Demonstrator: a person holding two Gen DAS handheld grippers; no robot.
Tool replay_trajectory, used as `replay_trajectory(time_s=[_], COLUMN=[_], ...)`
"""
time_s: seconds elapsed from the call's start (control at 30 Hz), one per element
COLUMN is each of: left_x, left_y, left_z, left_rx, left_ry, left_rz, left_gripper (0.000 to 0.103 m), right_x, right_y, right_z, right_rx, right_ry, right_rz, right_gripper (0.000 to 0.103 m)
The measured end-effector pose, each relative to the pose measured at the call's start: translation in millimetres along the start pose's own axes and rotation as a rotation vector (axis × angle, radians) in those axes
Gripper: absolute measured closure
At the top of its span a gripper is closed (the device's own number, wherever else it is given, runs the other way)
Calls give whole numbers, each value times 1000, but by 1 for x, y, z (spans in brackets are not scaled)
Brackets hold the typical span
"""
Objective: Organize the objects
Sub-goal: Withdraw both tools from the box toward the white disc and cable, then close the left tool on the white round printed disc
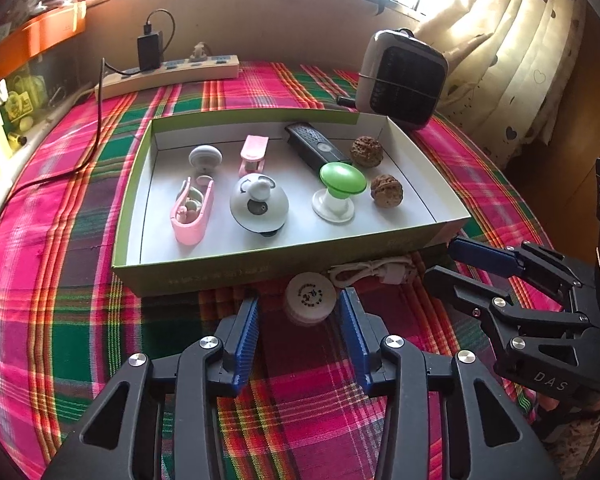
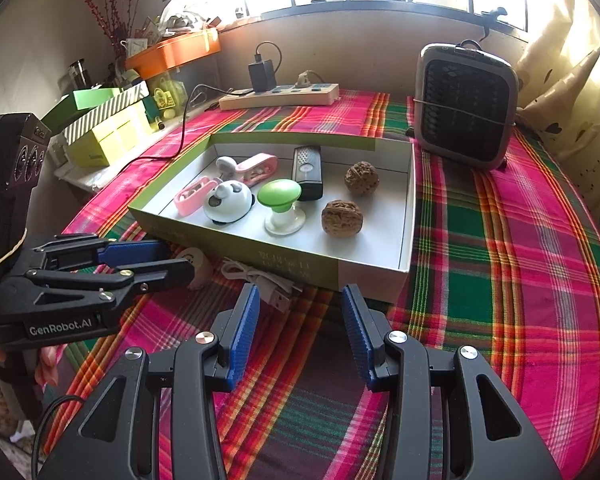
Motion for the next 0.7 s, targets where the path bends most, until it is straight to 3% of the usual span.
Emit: replay_trajectory(time_s=[0.37, 0.47, 0.7], left_x=[-1, -1, 1], left_y=[-5, -5, -1], left_z=[4, 12, 31], left_rx=[-28, -43, -64], left_ry=[-1, 15, 53], left_rz=[-4, -5, -13], left_gripper=[65, 76, 77], right_x=[7, 5, 3], right_y=[-16, -18, -28], right_z=[2, 2, 13], right_rx=[-36, -34, -40], right_ry=[10, 20, 60], right_rz=[69, 73, 99], right_gripper=[58, 58, 58])
Point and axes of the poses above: each gripper's, at about its wrist camera, not at the fingertips, and y roughly against the way its jaws point, z to its left, x to its underside, the point moved 9 cm from there along -y, roughly the way its jaws point, and after that the axes turned 11 degrees about -x, right-handed, at the moved point
